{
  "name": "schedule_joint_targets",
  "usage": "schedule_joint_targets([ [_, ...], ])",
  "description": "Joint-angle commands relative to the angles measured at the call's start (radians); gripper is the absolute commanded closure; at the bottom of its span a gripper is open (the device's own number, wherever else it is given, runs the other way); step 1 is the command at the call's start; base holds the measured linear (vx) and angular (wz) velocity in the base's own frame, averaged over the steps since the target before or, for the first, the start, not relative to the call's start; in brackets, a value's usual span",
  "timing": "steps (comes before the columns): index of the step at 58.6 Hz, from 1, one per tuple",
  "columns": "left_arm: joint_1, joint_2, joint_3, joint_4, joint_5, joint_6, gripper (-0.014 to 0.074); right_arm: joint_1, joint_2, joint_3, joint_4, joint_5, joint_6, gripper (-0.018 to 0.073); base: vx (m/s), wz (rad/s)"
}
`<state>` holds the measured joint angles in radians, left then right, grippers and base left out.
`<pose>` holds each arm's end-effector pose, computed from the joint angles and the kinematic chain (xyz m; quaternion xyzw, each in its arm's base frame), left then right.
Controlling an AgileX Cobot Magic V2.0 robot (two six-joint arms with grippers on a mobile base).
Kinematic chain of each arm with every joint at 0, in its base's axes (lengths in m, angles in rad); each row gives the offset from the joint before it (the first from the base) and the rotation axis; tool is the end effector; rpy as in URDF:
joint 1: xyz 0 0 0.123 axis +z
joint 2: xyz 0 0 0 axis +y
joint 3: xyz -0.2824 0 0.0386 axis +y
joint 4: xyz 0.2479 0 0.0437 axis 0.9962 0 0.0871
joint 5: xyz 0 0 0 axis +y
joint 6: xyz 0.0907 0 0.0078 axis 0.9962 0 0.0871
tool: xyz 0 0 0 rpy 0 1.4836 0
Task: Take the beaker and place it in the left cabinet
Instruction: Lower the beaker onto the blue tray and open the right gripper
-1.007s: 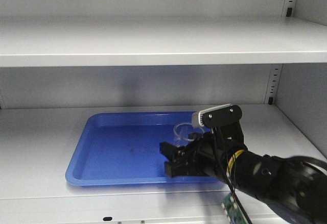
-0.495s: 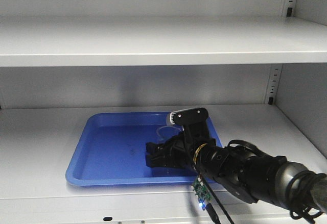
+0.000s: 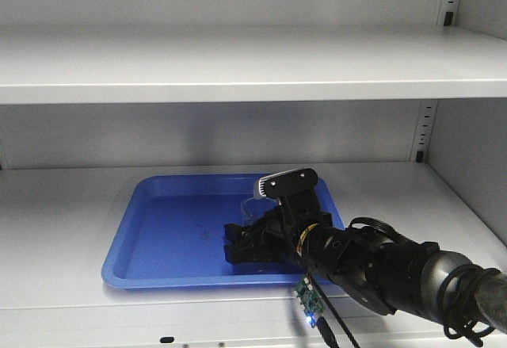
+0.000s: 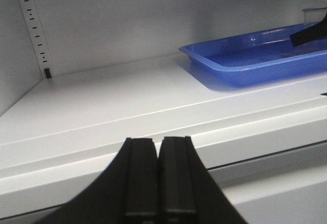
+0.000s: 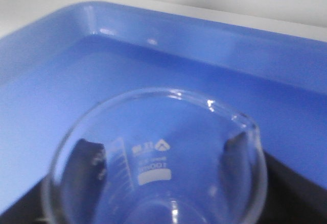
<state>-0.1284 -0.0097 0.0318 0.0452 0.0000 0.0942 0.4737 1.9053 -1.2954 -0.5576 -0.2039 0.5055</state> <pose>0.0564 -0.0073 0.2029 0.0913 0.6776 0.0040 0.7297 0.3893 0.2104 0.2398 -0.2386 0.7830 0.1654 0.5501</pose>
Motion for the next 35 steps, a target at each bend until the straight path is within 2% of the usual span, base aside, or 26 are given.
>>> schedule_joint_targets([
  [1, -0.001, -0.019, 0.016, -0.003, -0.075, -0.003, 0.0595, -0.003, -0.052, -0.031, 0.003, -0.066, -0.027, -0.0111, 0.0, 0.0],
  [6, -0.001, -0.019, 0.016, -0.003, -0.075, -0.003, 0.0595, -0.003, -0.07, -0.031, 0.003, -0.067, -0.027, -0.0169, 0.0, 0.0],
  [14, -0.001, -0.019, 0.016, -0.003, -0.075, -0.003, 0.0595, -0.003, -0.112, -0.031, 0.003, -0.07, -0.027, -0.0164, 0.0, 0.0],
  [24, -0.001, -0.019, 0.016, -0.003, -0.075, -0.003, 0.0595, -0.003, -0.162, -0.031, 0.003, -0.069, -0.026, -0.0129, 0.0, 0.0],
  [35, -0.001, -0.019, 0.016, -0.003, -0.075, -0.003, 0.0595, -0.003, -0.208, -0.031, 0.003, -0.049, -0.026, -0.0046, 0.0, 0.0],
])
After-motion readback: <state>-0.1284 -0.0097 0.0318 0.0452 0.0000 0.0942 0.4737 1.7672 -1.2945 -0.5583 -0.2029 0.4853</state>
